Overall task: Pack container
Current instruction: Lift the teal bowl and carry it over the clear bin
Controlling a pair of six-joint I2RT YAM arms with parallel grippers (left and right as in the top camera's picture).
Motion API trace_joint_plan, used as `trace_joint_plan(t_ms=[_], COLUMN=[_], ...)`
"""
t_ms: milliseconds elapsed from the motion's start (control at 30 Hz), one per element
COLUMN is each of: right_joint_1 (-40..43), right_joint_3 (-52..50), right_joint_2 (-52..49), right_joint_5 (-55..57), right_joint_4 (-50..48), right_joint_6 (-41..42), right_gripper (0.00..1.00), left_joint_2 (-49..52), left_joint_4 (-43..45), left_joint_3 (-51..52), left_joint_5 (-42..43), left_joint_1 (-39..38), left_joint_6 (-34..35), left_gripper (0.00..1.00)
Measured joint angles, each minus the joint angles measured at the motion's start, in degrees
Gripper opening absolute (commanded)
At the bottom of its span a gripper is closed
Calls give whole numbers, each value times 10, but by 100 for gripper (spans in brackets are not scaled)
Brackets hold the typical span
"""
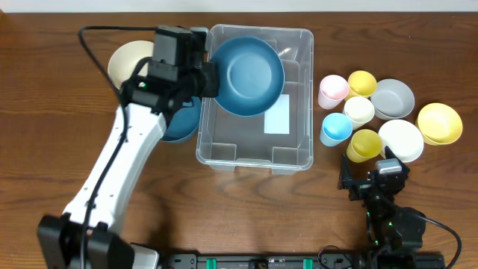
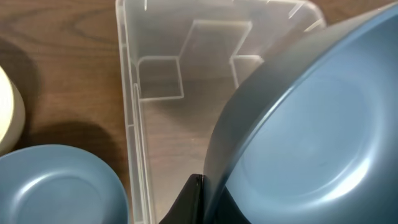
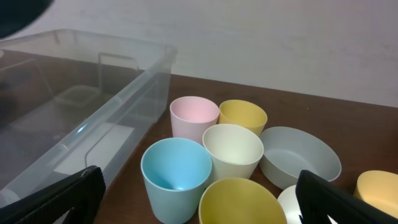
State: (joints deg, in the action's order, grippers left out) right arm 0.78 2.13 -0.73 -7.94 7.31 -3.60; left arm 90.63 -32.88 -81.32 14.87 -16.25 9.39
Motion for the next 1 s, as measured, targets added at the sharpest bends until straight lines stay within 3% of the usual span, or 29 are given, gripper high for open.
trace_joint_plan(t_ms=[367, 1000], right_joint_1=[0, 0], right_joint_3=[0, 0], right_joint_2=[0, 0], right_joint_5=[0, 0], right_joint_4=[0, 0], right_joint_6=[0, 0], right_gripper=[99, 99], left_joint_2=[36, 192], left_joint_4=[-12, 51], left_joint_3=[-134, -142], left_joint_5=[-38, -93], left_joint_1=[-26, -50], left_joint_6=[0, -5], left_gripper=[6, 6])
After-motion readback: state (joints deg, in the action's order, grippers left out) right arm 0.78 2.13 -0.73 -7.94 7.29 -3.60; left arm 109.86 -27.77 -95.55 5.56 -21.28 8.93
